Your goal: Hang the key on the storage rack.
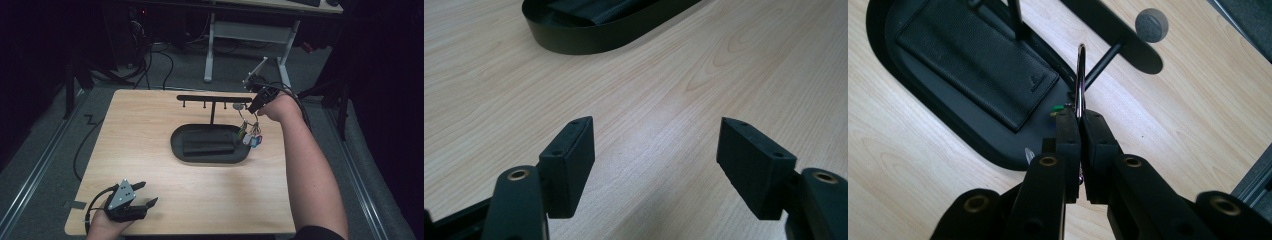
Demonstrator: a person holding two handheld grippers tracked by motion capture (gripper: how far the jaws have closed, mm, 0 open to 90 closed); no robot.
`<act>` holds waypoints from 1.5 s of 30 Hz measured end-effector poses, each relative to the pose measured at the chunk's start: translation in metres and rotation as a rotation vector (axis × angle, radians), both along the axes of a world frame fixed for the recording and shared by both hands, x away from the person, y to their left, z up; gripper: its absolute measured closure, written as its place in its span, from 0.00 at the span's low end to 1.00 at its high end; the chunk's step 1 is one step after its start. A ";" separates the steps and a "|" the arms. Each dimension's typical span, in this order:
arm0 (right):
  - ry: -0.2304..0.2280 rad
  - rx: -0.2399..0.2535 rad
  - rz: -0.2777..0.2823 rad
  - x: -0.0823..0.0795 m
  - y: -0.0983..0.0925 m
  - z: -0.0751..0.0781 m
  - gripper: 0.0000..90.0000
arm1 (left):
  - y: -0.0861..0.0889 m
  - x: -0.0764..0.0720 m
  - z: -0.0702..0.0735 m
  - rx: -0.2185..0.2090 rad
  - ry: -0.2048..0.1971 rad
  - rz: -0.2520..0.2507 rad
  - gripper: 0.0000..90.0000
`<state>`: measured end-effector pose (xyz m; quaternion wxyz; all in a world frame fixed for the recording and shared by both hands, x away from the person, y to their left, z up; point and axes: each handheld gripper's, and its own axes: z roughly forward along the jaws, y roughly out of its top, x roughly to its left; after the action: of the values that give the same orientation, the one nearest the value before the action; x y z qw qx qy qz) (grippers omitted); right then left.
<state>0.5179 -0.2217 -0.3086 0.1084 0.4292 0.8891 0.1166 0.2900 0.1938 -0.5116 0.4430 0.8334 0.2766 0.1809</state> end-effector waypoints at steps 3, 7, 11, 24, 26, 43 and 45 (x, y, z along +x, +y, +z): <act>0.001 -0.015 -0.020 0.003 -0.004 0.000 0.97 | -0.002 -0.001 0.001 0.005 -0.005 -0.009 0.36; -0.002 -0.012 -0.035 0.006 -0.007 -0.002 0.97 | -0.002 -0.001 0.000 0.001 -0.002 -0.008 0.36; 0.002 -0.029 -0.030 0.010 -0.002 -0.005 0.96 | -0.001 0.000 -0.001 0.000 0.003 -0.008 0.36; -0.040 -0.039 -0.038 0.014 -0.001 -0.008 0.82 | -0.004 -0.001 -0.002 0.008 0.004 -0.019 0.36; -0.062 -0.031 -0.048 0.011 -0.001 -0.004 0.74 | -0.004 -0.001 -0.002 0.006 0.004 -0.020 0.36; -0.196 0.072 -0.033 -0.054 -0.010 -0.027 0.36 | -0.012 0.001 0.000 0.003 -0.007 -0.043 0.36; -0.223 0.076 -0.047 -0.062 -0.012 -0.038 0.34 | -0.015 0.003 0.000 0.004 -0.010 -0.049 0.35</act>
<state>0.4555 -0.2342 -0.3461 0.1930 0.4382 0.8560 0.1949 0.2929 0.1791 -0.5121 0.4470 0.8398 0.2537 0.1748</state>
